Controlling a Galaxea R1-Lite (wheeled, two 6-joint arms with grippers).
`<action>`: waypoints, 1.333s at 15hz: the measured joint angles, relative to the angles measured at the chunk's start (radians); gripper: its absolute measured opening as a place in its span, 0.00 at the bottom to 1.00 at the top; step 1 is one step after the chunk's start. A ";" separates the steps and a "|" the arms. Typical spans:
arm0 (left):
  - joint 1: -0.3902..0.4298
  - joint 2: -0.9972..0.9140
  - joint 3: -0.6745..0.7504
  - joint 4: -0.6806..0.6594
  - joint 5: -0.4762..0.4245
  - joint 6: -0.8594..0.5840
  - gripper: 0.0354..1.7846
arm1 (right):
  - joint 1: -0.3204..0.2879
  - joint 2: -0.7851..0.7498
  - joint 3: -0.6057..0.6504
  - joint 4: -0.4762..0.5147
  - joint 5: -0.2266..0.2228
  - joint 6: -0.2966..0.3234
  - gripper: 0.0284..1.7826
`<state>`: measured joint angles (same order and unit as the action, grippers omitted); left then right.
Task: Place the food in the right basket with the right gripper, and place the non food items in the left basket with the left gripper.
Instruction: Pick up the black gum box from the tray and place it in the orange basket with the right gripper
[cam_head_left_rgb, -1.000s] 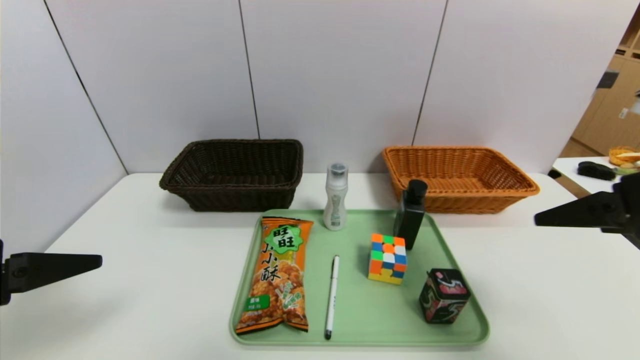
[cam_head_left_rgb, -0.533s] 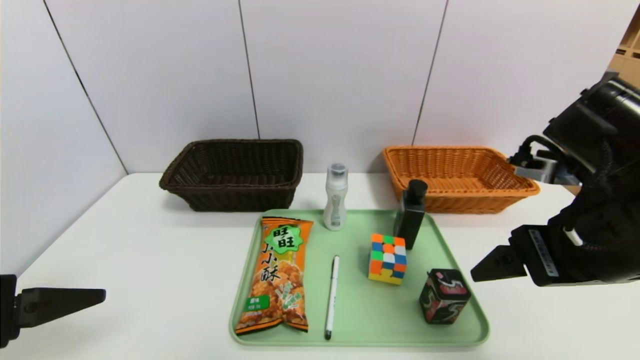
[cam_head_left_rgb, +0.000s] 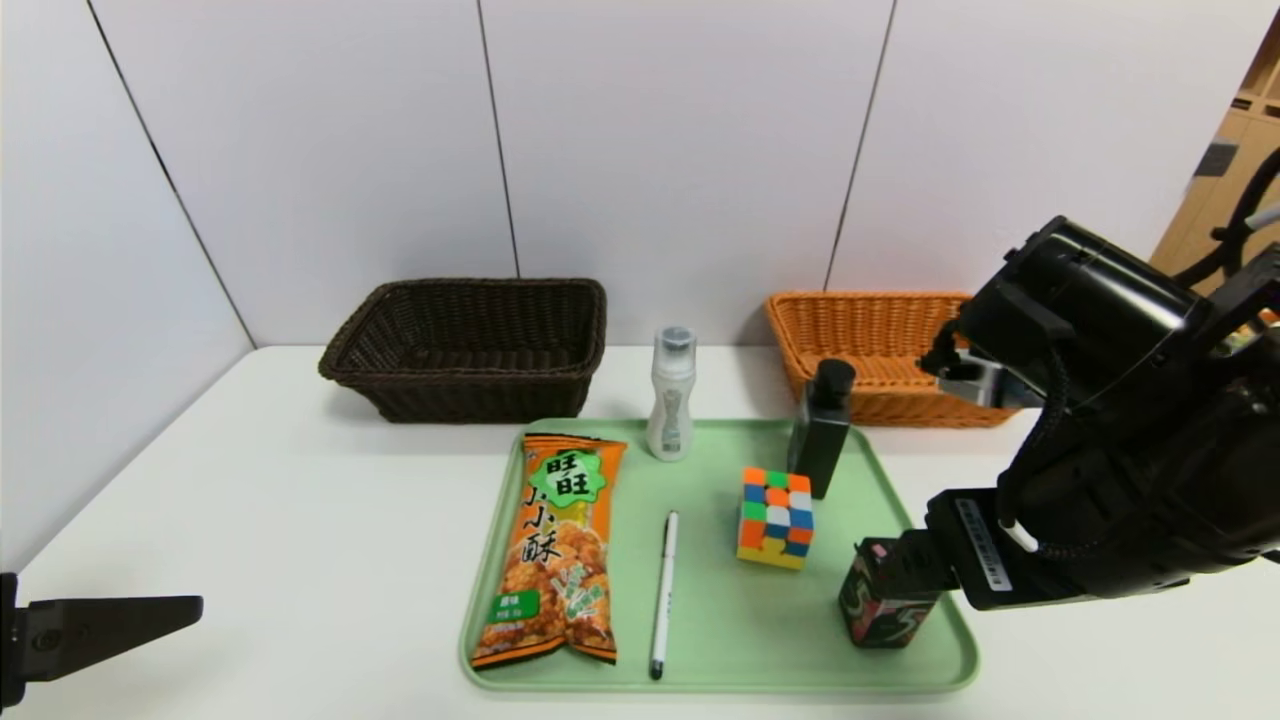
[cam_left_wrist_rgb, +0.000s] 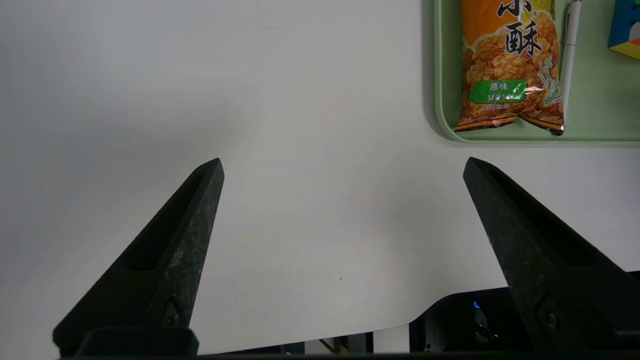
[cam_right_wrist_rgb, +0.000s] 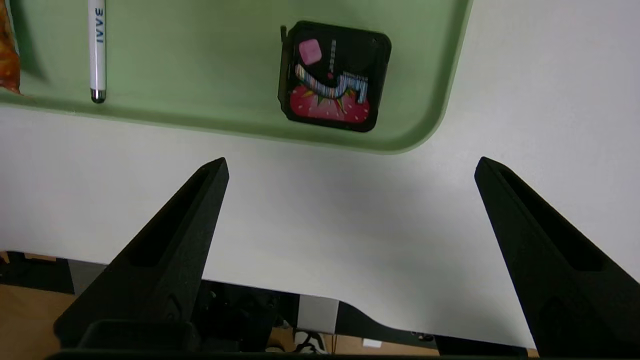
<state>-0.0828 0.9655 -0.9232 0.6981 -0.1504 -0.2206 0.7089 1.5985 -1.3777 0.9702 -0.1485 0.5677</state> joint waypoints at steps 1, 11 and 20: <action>-0.001 -0.001 0.000 -0.001 0.000 0.002 0.94 | 0.004 0.015 0.001 -0.010 -0.026 0.002 0.95; -0.005 -0.011 0.016 -0.005 -0.004 0.006 0.94 | 0.019 0.178 -0.001 -0.089 -0.055 0.057 0.95; -0.005 -0.072 0.074 0.000 -0.010 0.007 0.94 | 0.006 0.239 0.005 -0.090 -0.047 0.107 0.64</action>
<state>-0.0874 0.8932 -0.8491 0.6981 -0.1600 -0.2134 0.7153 1.8377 -1.3726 0.8802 -0.1957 0.6749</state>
